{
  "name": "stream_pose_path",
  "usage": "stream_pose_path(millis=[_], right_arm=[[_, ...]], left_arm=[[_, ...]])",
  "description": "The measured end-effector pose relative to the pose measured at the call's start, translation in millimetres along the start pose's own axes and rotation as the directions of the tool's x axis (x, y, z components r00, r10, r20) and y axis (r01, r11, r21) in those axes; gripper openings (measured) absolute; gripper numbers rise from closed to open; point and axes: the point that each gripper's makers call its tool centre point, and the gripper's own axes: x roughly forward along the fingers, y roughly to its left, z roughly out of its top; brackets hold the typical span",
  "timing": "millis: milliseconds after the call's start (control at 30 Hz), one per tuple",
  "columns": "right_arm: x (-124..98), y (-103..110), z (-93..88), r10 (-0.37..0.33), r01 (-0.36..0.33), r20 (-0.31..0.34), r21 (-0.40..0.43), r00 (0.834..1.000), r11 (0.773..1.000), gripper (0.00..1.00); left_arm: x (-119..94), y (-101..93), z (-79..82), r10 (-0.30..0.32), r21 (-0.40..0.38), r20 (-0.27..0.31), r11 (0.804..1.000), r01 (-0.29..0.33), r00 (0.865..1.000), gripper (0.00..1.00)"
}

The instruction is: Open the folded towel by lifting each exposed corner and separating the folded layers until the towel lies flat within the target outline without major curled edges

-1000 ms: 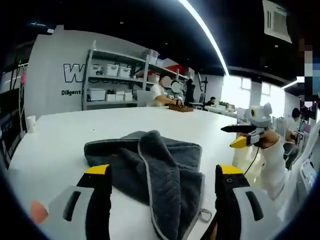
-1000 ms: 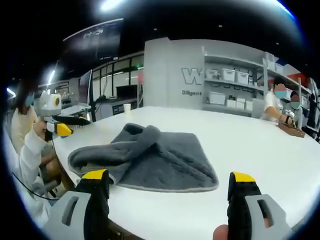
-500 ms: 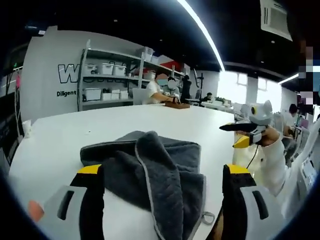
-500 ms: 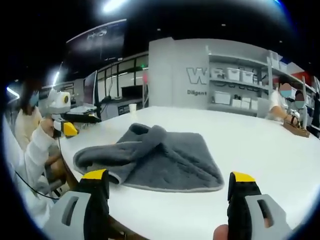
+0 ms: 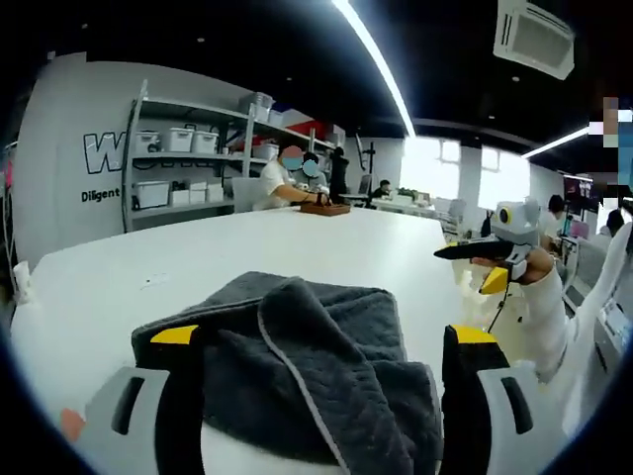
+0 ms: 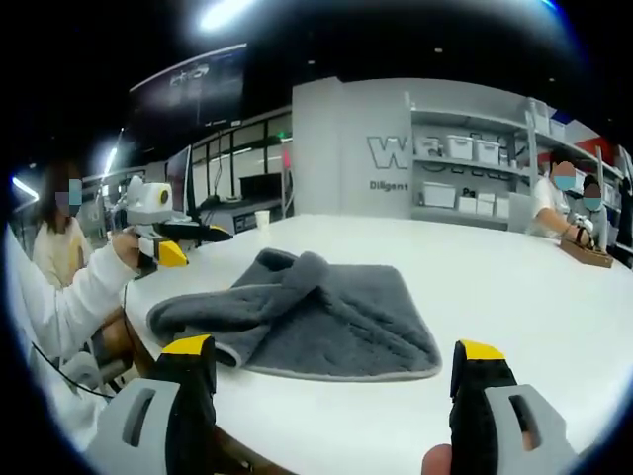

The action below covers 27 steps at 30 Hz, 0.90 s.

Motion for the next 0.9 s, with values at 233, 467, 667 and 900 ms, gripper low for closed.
stream_pose_path(millis=[233, 467, 667, 900], right_arm=[[-0.4, -0.4, 1.9, 0.002, -0.002, 0.006, 0.002, 1.0, 1.0, 0.99], [-0.5, -1.6, 1.8, 0.0, 0.0, 0.006, 0.005, 1.0, 1.0, 0.99], [0.2, -3.1, 1.6, -0.001, 0.001, 0.006, 0.009, 1.0, 1.0, 0.99], [0.6, -5.0, 0.6, -0.003, 0.003, 0.004, 0.014, 1.0, 1.0, 0.99]], left_arm=[[33.1, 22.1, -0.8, -0.11, -0.059, 0.013, 0.992, 0.11, 0.994, 0.99], [64.4, 34.6, -13.1, -0.203, -0.051, -0.015, 0.978, 0.202, 0.979, 0.97], [86.9, 38.4, -23.8, -0.276, -0.065, -0.038, 0.96, 0.273, 0.96, 0.92], [102.7, 43.5, -30.8, -0.299, -0.045, -0.052, 0.954, 0.296, 0.953, 0.72]])
